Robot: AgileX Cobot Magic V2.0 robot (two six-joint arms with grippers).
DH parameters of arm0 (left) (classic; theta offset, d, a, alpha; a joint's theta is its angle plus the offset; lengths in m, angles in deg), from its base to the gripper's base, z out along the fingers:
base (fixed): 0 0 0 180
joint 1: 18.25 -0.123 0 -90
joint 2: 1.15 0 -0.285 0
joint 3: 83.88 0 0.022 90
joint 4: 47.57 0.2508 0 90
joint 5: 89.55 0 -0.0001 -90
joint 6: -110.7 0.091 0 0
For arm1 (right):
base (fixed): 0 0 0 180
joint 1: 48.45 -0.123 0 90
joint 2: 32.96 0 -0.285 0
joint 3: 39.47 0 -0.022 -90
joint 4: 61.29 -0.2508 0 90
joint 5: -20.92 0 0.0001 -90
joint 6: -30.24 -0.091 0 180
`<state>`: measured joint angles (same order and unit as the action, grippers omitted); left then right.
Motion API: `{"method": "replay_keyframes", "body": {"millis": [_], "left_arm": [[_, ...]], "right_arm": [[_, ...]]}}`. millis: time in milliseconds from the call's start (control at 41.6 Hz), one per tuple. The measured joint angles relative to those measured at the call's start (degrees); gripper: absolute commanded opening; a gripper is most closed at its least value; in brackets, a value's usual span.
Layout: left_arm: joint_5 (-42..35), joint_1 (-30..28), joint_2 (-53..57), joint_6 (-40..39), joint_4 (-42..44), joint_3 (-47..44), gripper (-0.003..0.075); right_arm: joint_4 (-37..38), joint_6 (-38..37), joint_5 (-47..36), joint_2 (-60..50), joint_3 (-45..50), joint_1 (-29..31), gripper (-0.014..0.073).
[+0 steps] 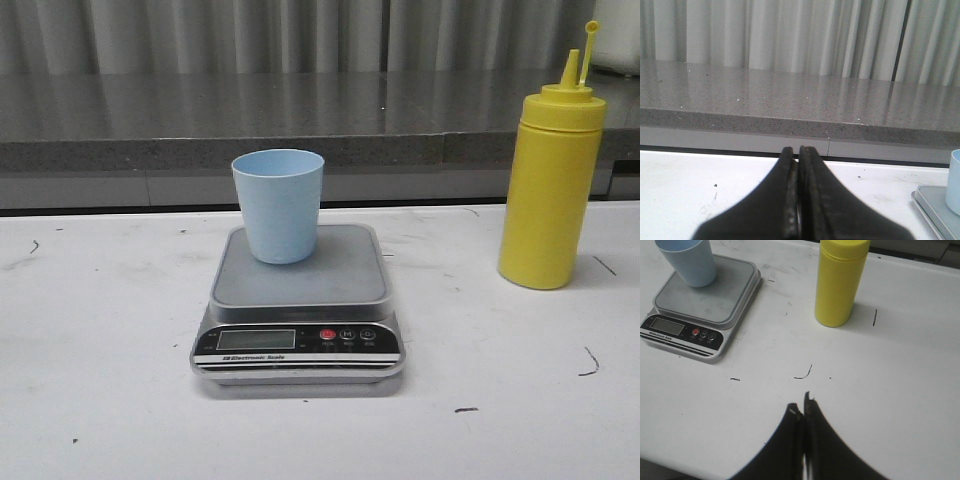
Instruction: Pour seasoning into cup on scale with both arms
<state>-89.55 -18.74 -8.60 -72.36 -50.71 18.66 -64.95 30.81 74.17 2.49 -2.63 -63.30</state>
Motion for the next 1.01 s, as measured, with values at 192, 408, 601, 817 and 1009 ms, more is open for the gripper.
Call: {"method": "replay_keyframes", "body": {"millis": [192,408,601,817,1009], "left_arm": [[0.0,0.0,0.0,0.0,0.0,0.0,-0.002],[0.0,0.0,0.0,0.0,0.0,0.0,-0.002],[0.0,0.0,0.0,0.0,0.0,0.0,-0.002],[0.0,0.0,0.0,0.0,0.0,0.0,-0.002],[0.0,0.0,0.0,0.0,0.0,0.0,-0.002]], "right_arm": [[0.0,0.0,0.0,0.0,0.0,0.0,-0.0069],[0.0,0.0,0.0,0.0,0.0,0.0,-0.0069],[0.0,0.0,0.0,0.0,0.0,0.0,-0.0069],[0.0,0.0,0.0,-0.15,0.0,0.0,-0.0069],[0.56,0.22,-7.19,-6.93,5.93,3.97,-0.0067]]}}
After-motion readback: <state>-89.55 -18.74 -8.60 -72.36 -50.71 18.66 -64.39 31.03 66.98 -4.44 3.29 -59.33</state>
